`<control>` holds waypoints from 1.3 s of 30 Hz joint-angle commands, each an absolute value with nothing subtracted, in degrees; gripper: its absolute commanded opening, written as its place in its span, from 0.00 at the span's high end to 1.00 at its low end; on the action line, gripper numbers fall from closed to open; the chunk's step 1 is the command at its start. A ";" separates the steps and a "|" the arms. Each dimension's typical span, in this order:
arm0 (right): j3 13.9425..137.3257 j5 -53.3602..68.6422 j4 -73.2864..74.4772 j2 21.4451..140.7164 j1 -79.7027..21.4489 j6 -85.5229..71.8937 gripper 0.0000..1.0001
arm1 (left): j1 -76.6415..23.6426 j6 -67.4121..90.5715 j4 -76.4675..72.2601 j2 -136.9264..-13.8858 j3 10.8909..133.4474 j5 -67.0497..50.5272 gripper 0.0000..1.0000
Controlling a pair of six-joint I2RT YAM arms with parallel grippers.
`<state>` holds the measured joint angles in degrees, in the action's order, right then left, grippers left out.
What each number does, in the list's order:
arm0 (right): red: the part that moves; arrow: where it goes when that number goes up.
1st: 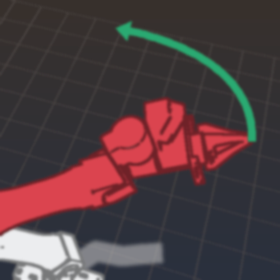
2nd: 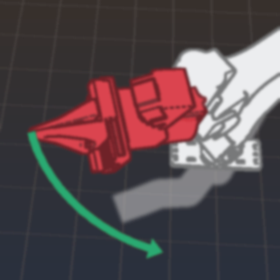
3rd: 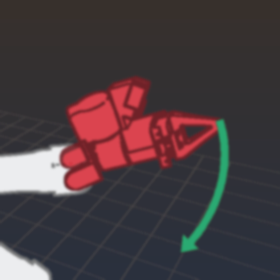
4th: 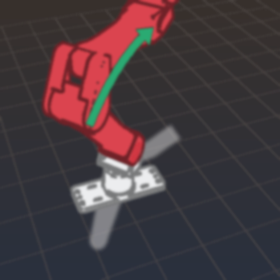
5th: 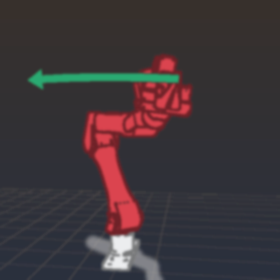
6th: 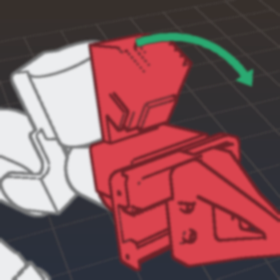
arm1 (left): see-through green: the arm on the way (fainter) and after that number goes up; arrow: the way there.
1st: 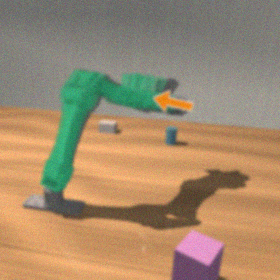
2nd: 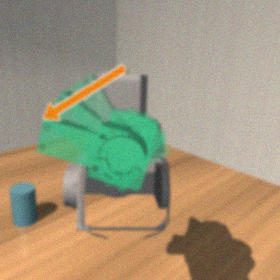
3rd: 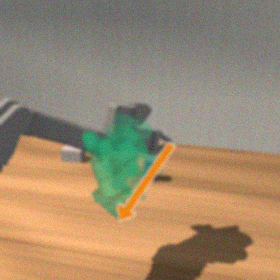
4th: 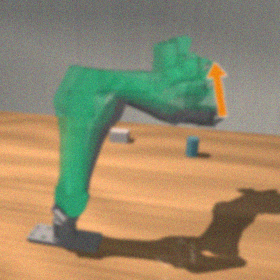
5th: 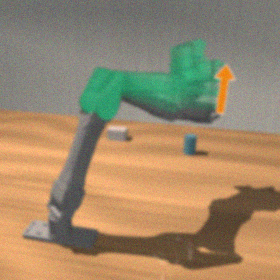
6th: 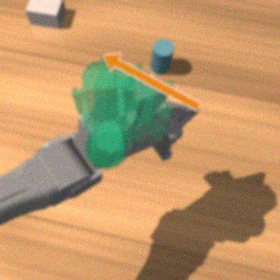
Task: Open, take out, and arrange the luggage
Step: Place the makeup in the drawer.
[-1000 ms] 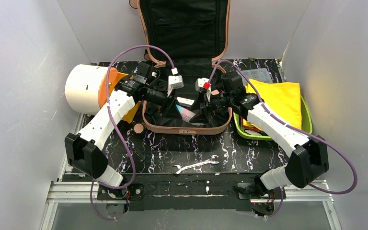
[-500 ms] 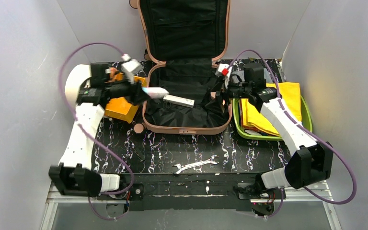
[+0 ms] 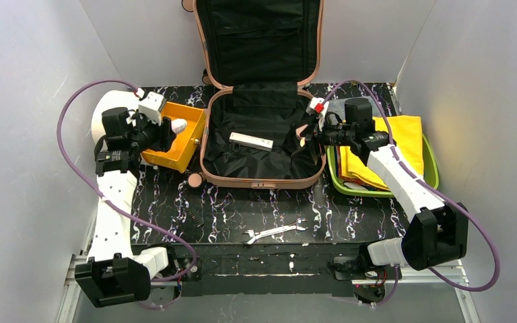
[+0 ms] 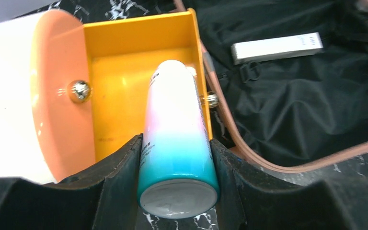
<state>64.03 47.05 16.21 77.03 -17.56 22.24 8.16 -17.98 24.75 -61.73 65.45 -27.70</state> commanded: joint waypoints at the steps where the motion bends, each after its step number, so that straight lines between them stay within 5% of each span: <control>1: 62.37 48.77 12.80 76.53 -16.52 20.76 0.02 | 8.54 -19.06 17.39 -62.43 65.33 -21.37 1.00; 16: 60.93 50.78 11.05 77.56 -14.35 19.48 0.02 | 8.60 -19.26 13.17 -71.39 66.05 -23.74 0.98; 30: 60.69 52.20 10.72 78.30 -13.46 19.03 0.02 | 8.31 -18.93 12.88 -78.22 67.32 -28.98 0.83; 33: 60.64 52.77 10.78 78.48 -13.45 19.05 0.01 | 8.15 -19.80 13.63 -79.05 67.26 -28.99 0.69; 39: 64.16 52.40 12.21 80.42 -16.95 22.57 0.02 | 8.11 -21.51 17.08 -76.68 67.15 -28.21 0.18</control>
<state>61.01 52.82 13.10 78.48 -13.93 20.01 8.23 -20.40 15.07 -79.42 65.04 -27.42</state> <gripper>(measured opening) 0.984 0.723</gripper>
